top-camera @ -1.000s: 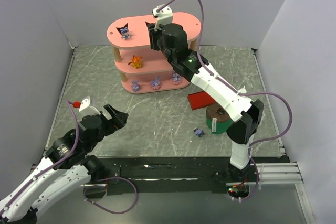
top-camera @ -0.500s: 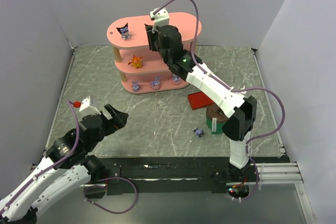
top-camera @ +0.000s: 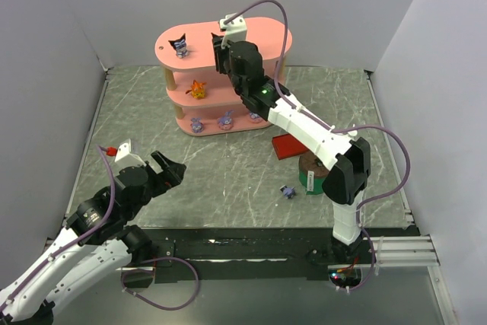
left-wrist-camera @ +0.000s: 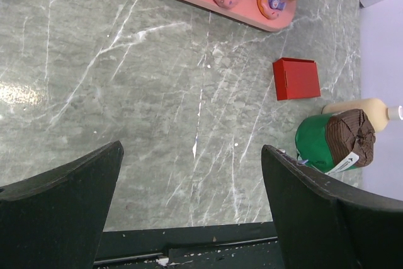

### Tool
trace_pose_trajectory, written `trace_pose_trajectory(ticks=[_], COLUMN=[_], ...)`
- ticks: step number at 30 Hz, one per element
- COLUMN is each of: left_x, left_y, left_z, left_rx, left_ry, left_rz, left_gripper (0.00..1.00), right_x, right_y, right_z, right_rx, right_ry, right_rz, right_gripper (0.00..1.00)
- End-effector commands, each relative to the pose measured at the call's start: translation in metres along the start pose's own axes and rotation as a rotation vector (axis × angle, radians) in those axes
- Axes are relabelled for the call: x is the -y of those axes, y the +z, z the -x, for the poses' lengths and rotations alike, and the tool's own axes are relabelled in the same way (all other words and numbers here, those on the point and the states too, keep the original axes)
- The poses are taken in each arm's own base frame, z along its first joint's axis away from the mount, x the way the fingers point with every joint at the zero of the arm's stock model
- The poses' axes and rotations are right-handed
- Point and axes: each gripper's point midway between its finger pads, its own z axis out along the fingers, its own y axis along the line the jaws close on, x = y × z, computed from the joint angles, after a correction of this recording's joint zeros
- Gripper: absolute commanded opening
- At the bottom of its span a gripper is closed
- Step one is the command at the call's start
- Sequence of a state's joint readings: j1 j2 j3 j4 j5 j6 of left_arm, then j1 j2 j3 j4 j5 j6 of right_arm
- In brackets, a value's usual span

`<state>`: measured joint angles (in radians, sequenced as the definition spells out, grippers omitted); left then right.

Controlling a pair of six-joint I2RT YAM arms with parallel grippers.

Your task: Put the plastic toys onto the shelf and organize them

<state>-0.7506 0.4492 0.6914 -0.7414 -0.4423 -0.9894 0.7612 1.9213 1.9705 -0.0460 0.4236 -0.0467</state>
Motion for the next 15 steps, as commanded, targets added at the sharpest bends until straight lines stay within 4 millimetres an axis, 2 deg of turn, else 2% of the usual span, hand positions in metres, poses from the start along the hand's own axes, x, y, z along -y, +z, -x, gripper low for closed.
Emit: trace_pose_trajectory(ticks=[1,5,10,15], left_x=[0.004,0.003,0.004,0.003], left_y=[0.0,0.0,-0.001,0.0], left_z=[0.006,0.008,0.009,0.009], left_rx=[0.025,0.03,0.034,0.035], left_ry=[-0.013,-0.015,-0.015,-0.014], left_rz=[-0.006,-0.002,-0.003,0.001], left_gripper=[0.96,0.96,0.96,0.96], right_x=[0.013,0.015,0.019,0.019], right_y=[0.001,0.004,0.004,0.005], right_z=[-0.004,-0.005,-0.01,-0.015], right_rx=[0.01,0.033,0.042,0.043], right_ry=[-0.015,-0.018,-0.036,-0.046], right_rz=[-0.057,-0.076,-0.089,-0.094], right_gripper=[0.03,0.08,0.19,0.25])
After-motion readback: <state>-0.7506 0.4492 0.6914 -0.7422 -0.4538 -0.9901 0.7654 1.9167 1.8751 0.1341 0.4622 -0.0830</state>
